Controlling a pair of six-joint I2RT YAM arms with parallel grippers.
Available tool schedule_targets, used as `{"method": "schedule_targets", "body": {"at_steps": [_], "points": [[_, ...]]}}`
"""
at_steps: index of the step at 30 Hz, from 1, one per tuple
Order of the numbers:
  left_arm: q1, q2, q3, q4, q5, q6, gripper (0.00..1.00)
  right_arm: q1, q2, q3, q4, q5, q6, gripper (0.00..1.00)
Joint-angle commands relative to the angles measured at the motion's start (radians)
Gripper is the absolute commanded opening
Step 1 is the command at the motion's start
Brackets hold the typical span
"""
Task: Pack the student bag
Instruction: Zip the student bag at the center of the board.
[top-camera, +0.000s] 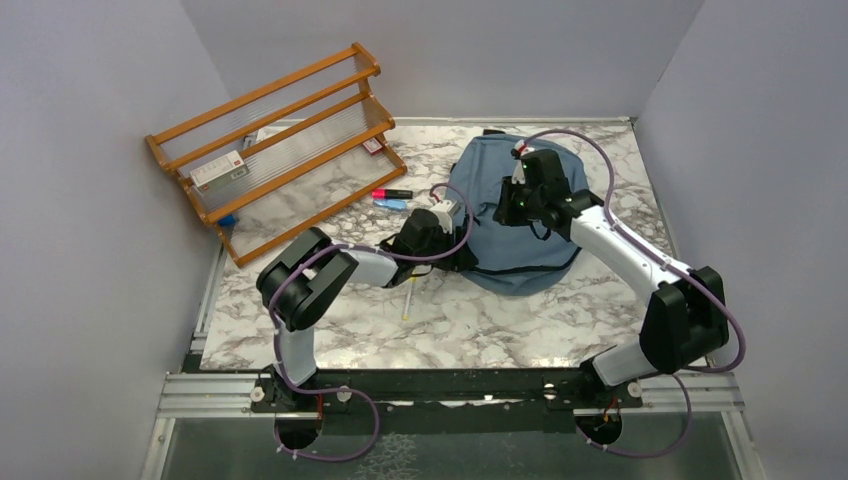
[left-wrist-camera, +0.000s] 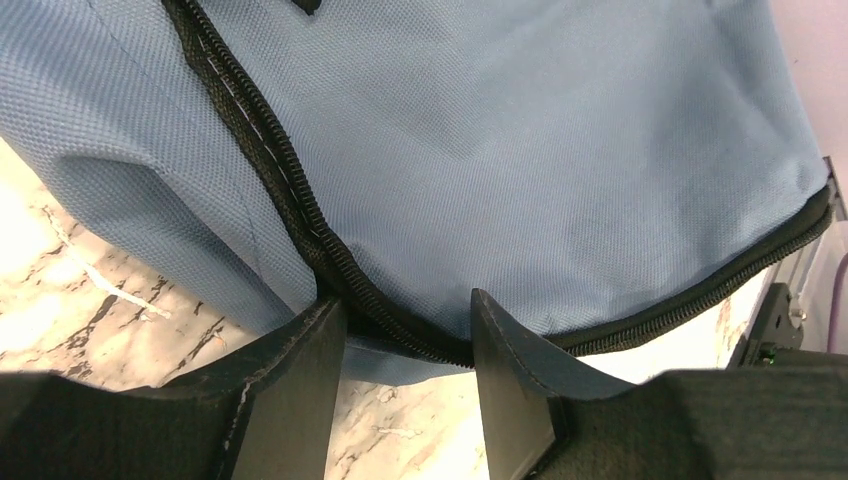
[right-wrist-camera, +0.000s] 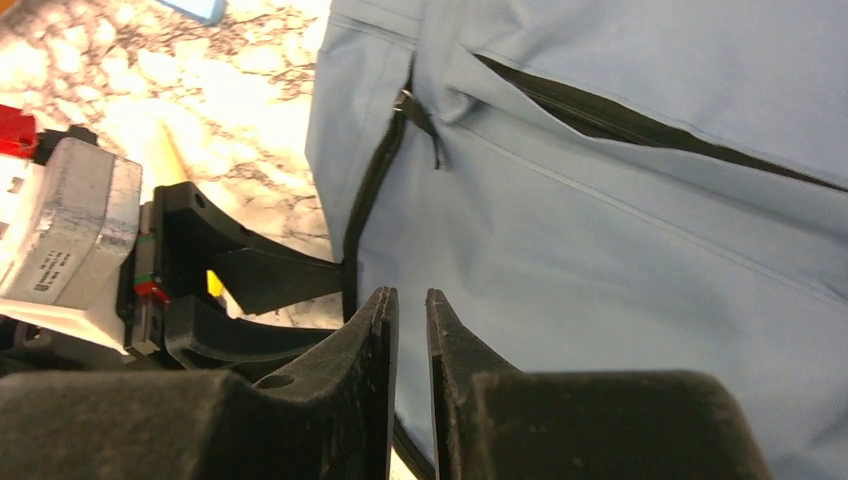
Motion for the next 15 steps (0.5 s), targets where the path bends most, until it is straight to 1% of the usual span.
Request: {"method": "schedule_targets", "body": {"at_steps": [1, 5, 11, 15], "points": [[-0.012, 0.032, -0.079, 0.089, -0.027, -0.055, 0.5, -0.002, 0.065, 0.068, 0.029, -0.159, -0.077, 0.23], [-0.015, 0.047, -0.13, 0.148, -0.025, -0.092, 0.48, -0.002, 0.182, 0.169, -0.022, -0.216, -0.124, 0.26], [-0.018, 0.045, -0.157, 0.172, -0.028, -0.104, 0.47, -0.002, 0.344, 0.288, -0.069, -0.209, -0.186, 0.32], [-0.018, 0.04, -0.159, 0.172, -0.024, -0.099, 0.47, -0.001, 0.427, 0.343, -0.09, -0.197, -0.223, 0.34]]}}
